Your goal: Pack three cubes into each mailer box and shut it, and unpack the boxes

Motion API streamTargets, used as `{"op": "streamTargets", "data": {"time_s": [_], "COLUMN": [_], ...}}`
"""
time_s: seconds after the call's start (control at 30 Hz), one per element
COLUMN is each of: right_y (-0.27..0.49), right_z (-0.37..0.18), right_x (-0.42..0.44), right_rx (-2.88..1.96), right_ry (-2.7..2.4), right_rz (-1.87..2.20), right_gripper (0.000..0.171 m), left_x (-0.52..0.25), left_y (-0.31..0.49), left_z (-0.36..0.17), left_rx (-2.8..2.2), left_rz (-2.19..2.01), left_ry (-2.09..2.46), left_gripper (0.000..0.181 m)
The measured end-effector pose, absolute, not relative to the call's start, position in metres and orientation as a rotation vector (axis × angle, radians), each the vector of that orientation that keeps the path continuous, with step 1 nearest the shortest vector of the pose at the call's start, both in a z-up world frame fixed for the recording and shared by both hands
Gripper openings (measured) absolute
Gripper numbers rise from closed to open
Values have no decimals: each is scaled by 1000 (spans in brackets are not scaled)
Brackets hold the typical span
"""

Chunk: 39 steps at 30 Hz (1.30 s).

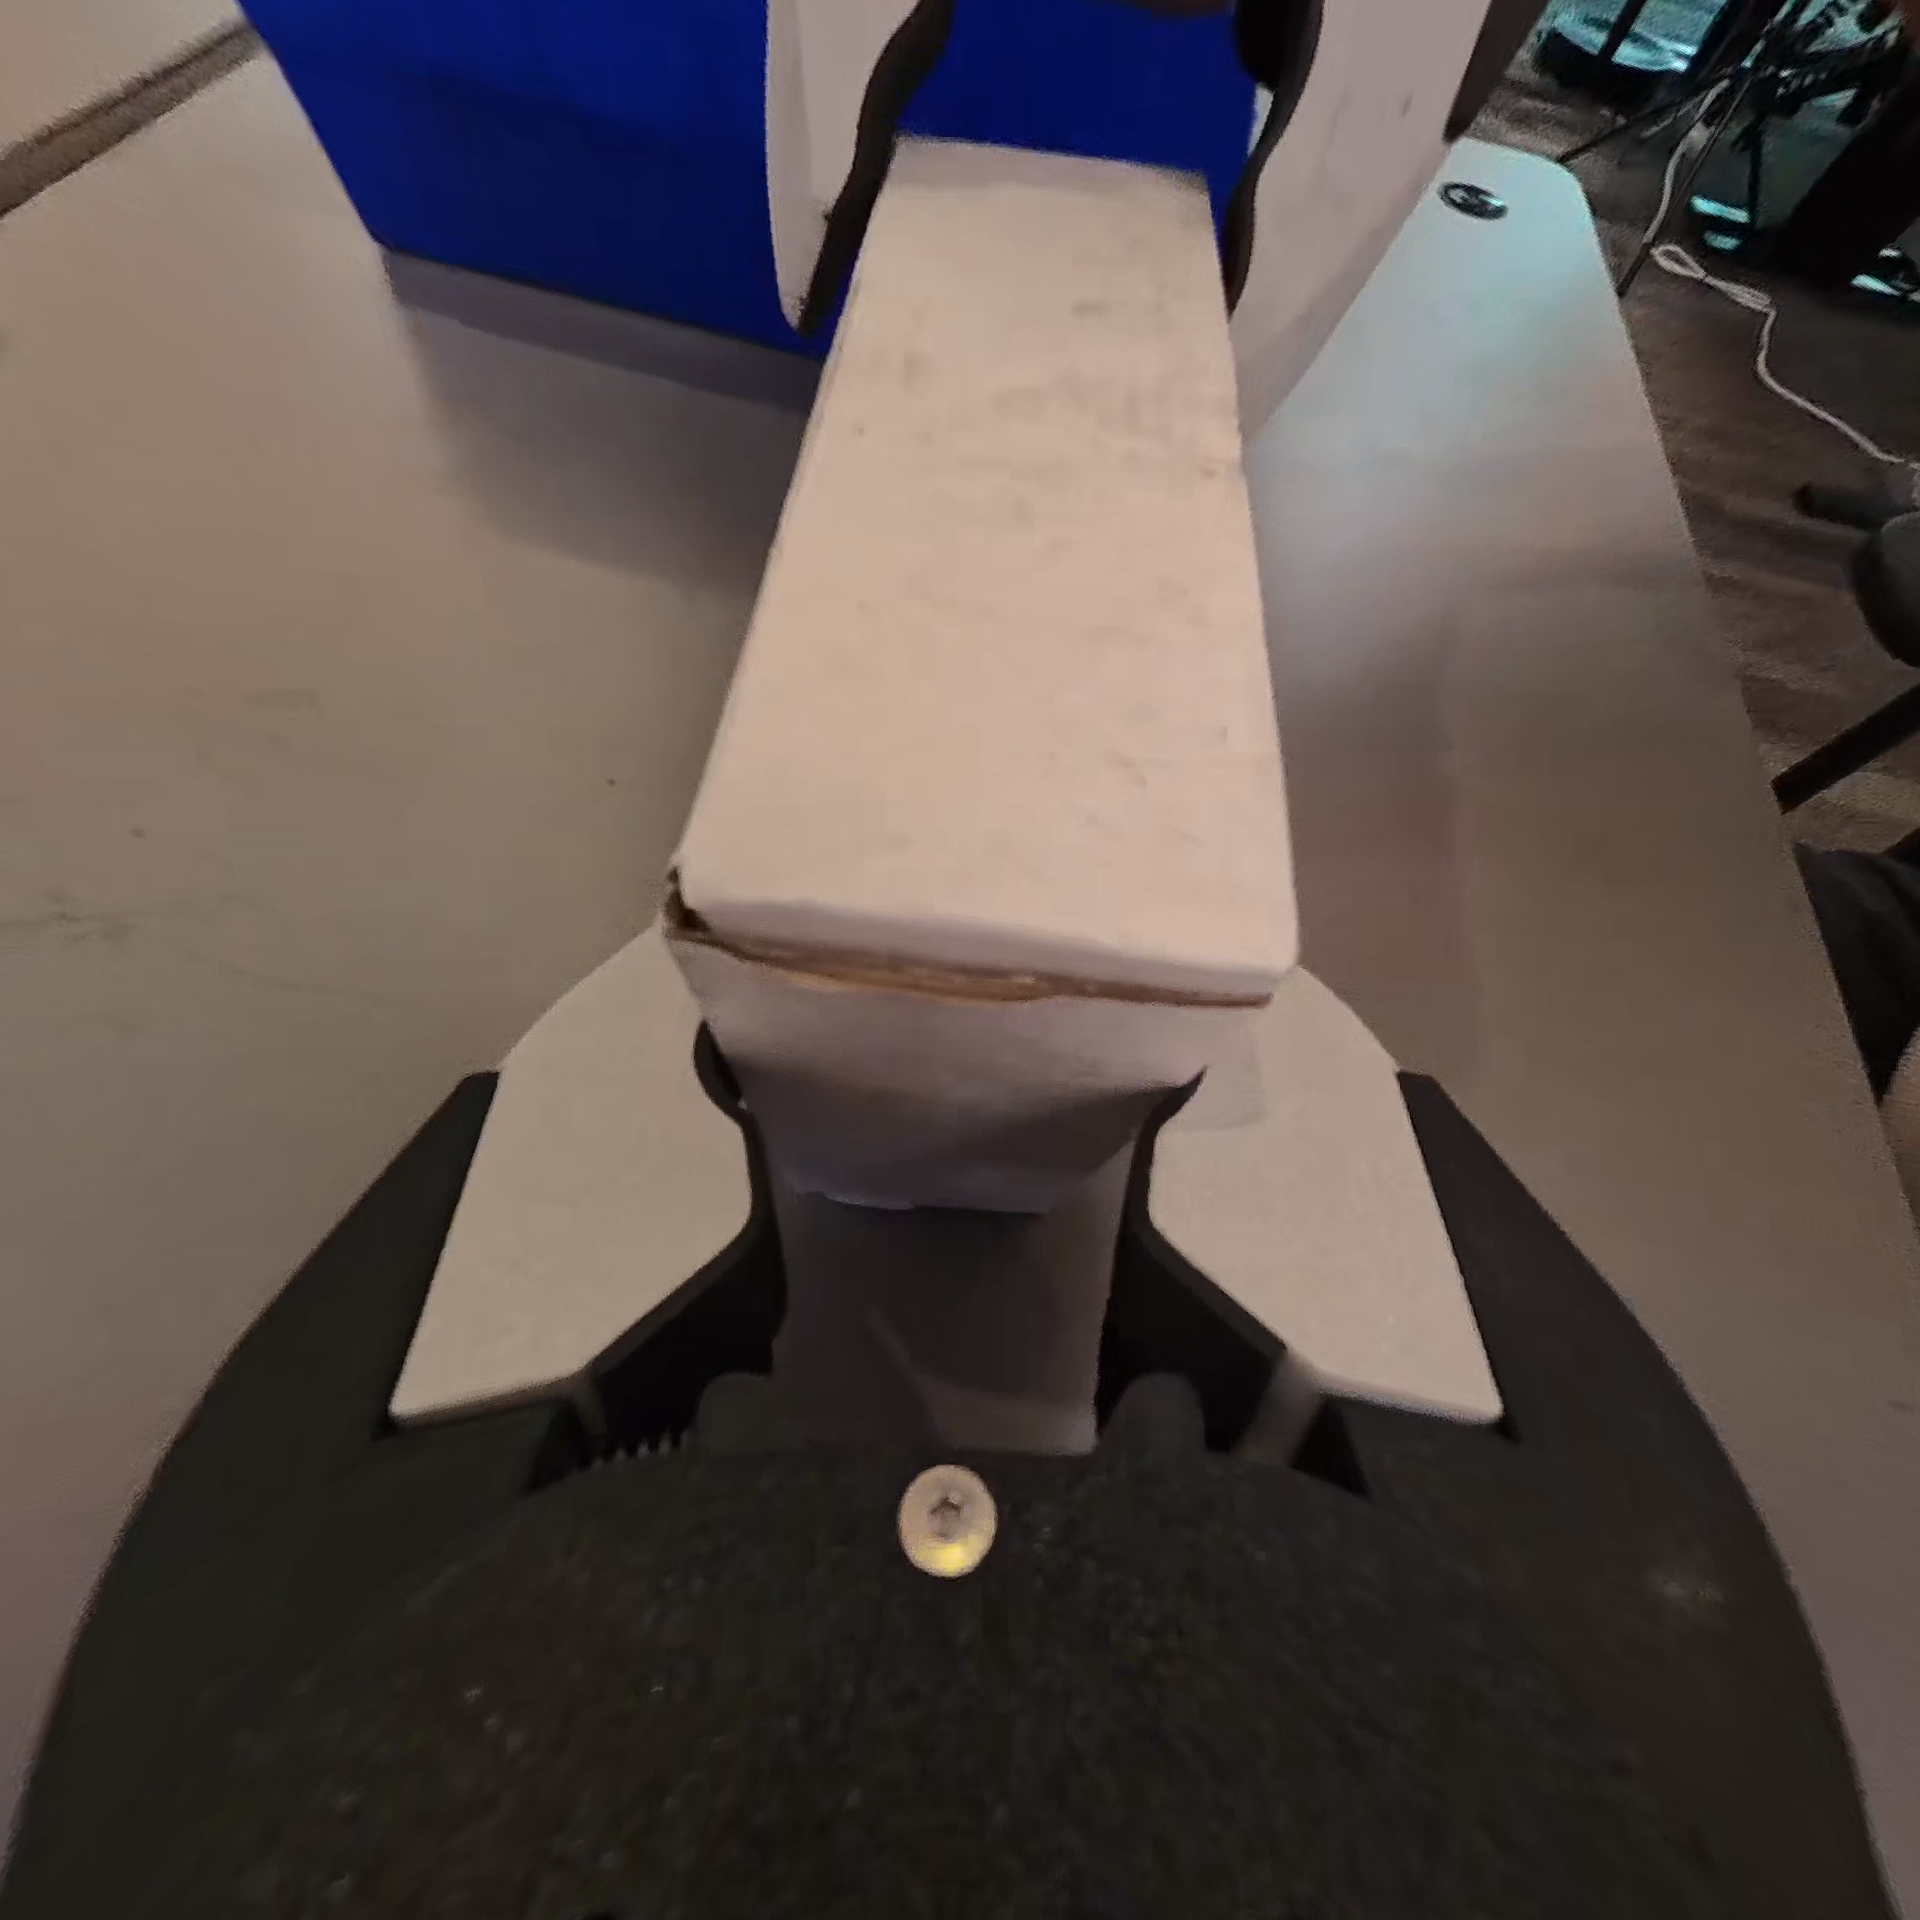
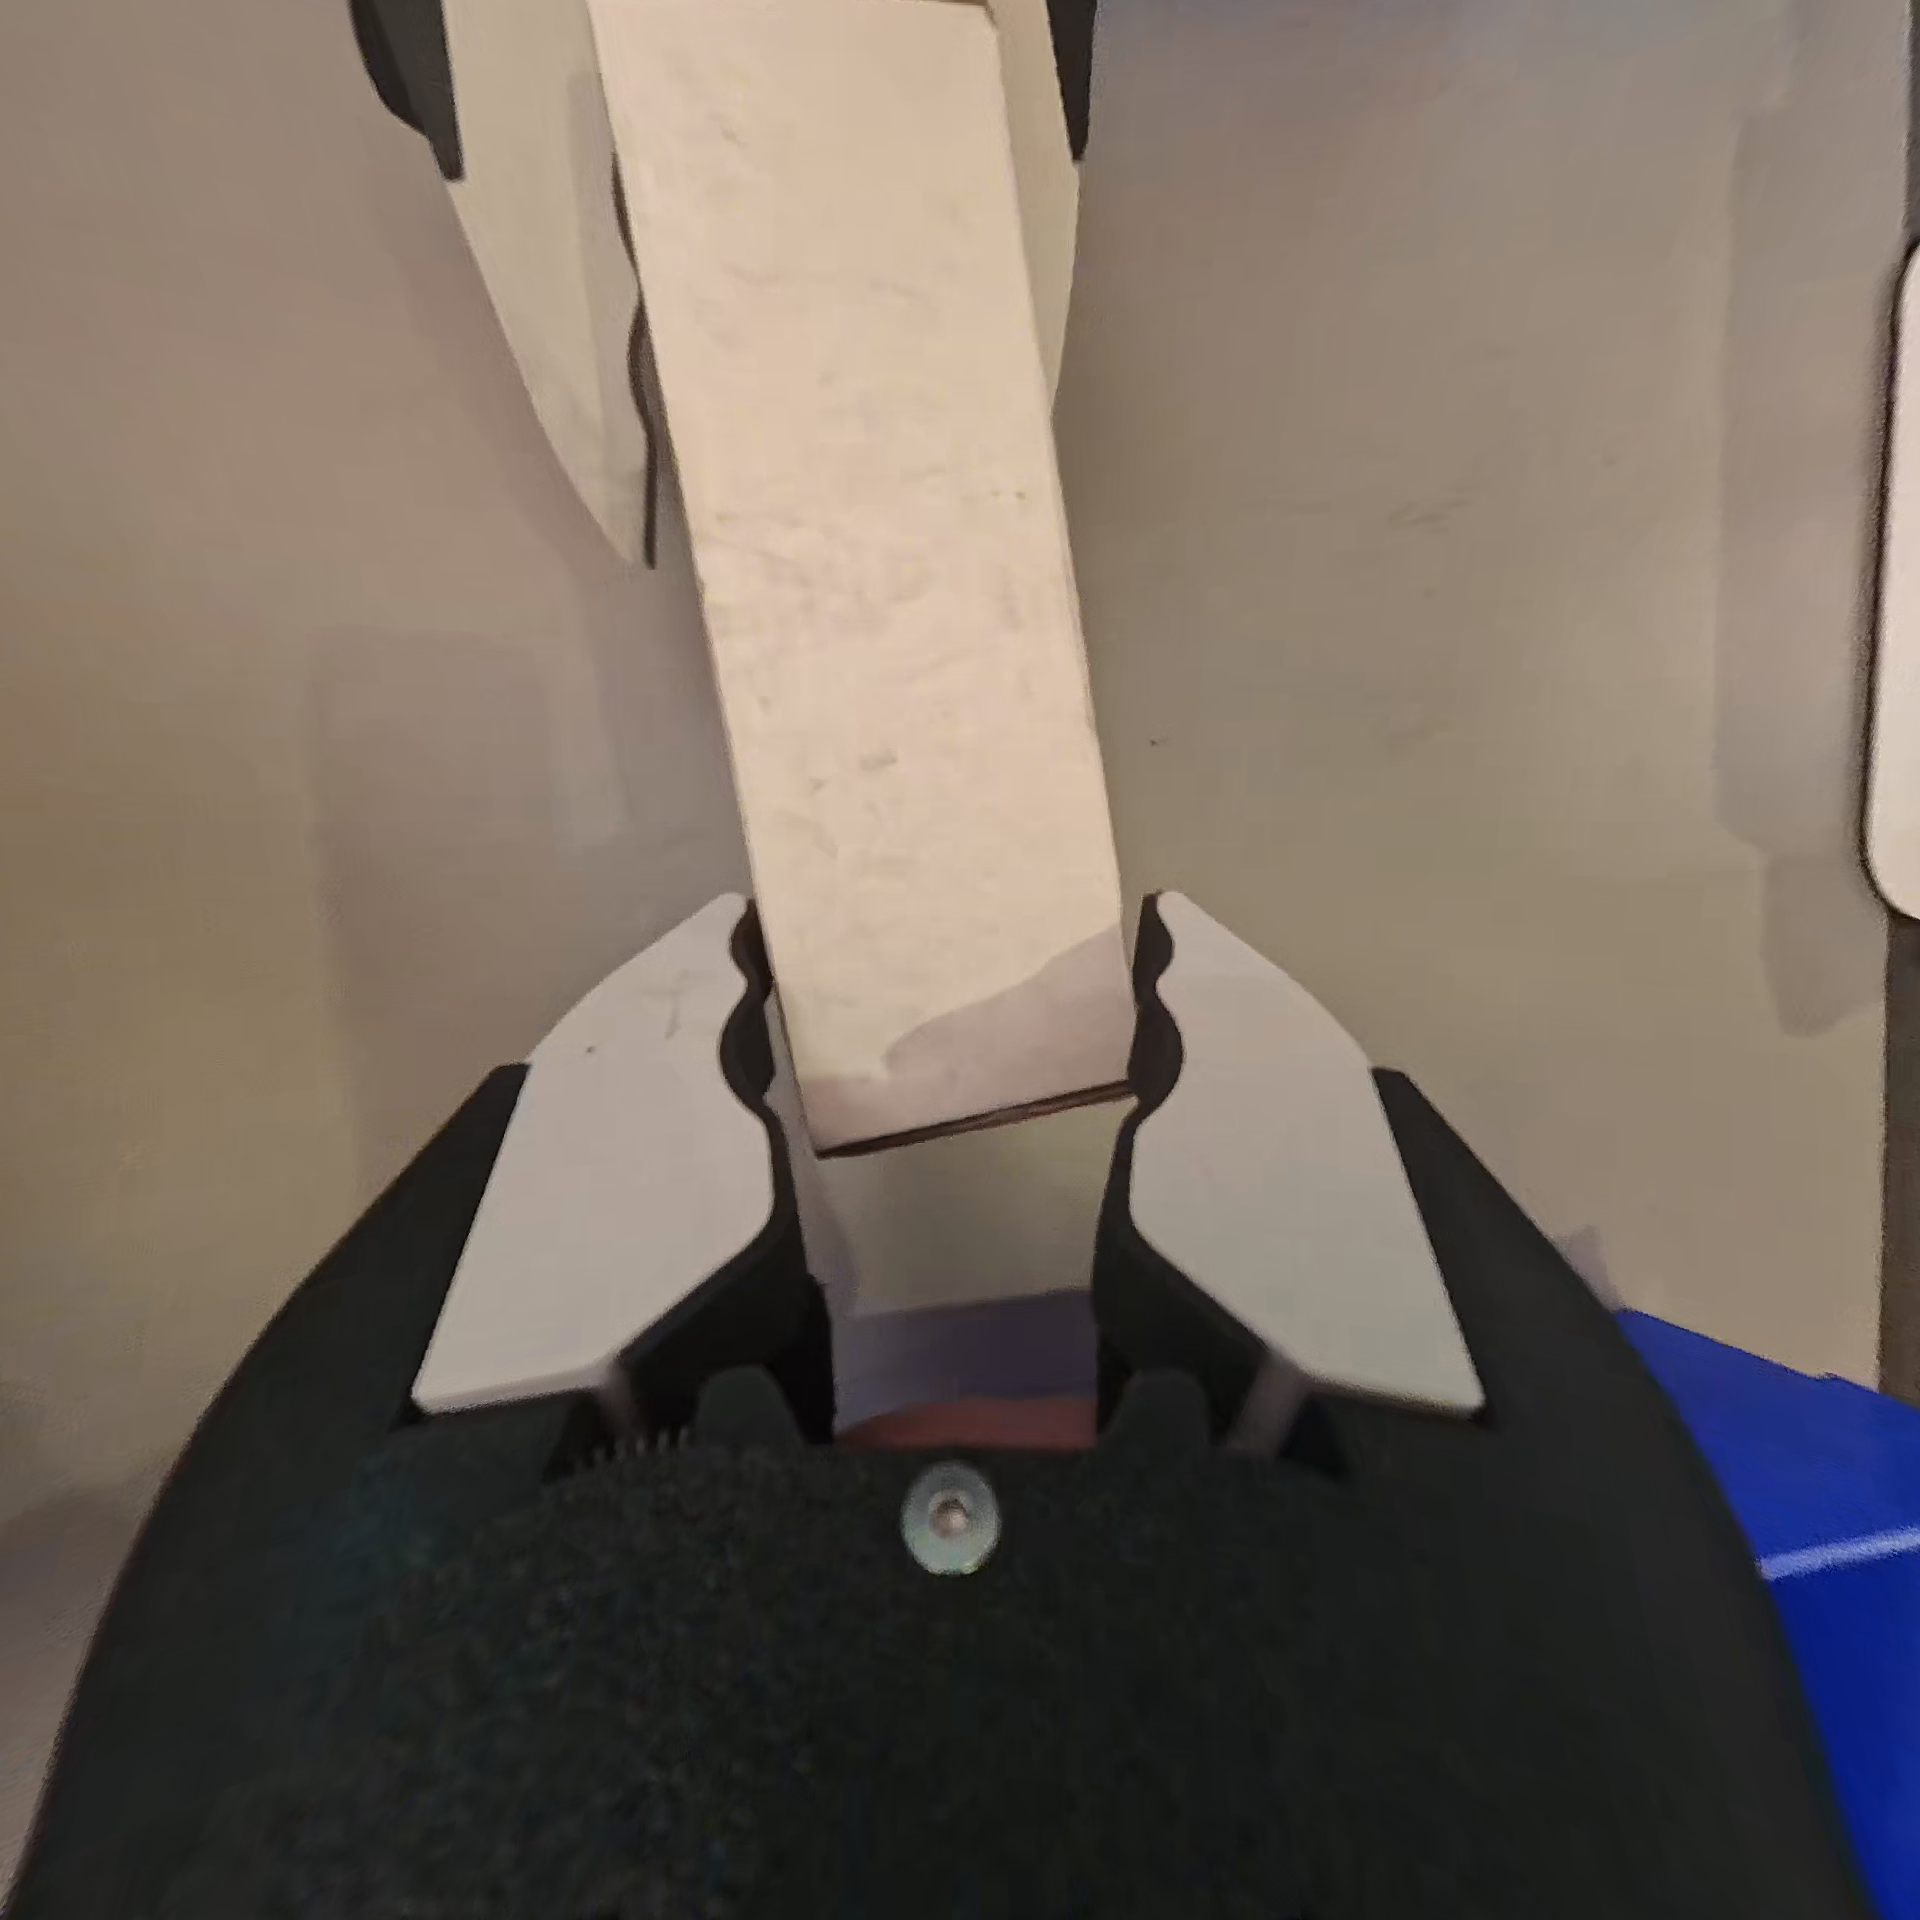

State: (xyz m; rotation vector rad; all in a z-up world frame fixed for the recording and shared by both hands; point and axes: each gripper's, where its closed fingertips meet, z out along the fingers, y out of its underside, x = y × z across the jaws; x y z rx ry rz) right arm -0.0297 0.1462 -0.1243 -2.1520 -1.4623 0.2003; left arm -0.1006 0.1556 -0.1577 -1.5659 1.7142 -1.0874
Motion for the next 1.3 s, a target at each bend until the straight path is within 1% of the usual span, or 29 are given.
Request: {"op": "streamTargets", "data": {"time_s": [0.07,0.1,0.2,0.23,0.33,0.43,0.5,0.57,0.67,0.87,1.13,1.2,1.3], "right_y": [155,158,151,149,155,169,172,172,169,173,174,173,173], "right_z": [-118,-107,-68,-65,-77,-85,-86,-84,-85,-79,-76,-76,-70], "right_x": [-28,-35,-95,-112,-144,-151,-152,-150,-148,-143,-142,-143,-143], "right_rx": [-2152,-2117,-1874,-1816,-1728,-1707,-1719,-1713,-1700,-1699,-1673,-1653,-1591], "right_ry": [-1419,-1383,-1286,-1294,-1378,-1389,-1386,-1390,-1420,-1391,-1358,-1359,-1358], "right_rz": [60,19,117,106,-16,-74,-34,-40,-74,-96,-136,-164,-254], "right_gripper": [67,62,47,46,43,35,37,42,39,52,55,53,21], "left_x": [-100,-100,-101,-102,-102,-103,-103,-103,-104,-104,-104,-104,-104], "left_y": [163,165,166,165,165,166,166,166,165,165,165,165,165], "left_z": [-158,-161,-162,-162,-162,-162,-162,-162,-162,-162,-162,-162,-162], "left_rx": [-1563,-1580,-1574,-1575,-1574,-1575,-1579,-1576,-1578,-1573,-1570,-1572,-1572], "left_rz": [-1034,-1011,-1008,-1012,-1011,-1007,-1009,-1005,-1010,-1001,-994,-996,-996], "left_ry": [1692,1696,1702,1702,1699,1694,1692,1693,1694,1695,1694,1692,1692], "left_gripper": [75,75,74,74,74,74,74,74,74,74,73,73,73]}}
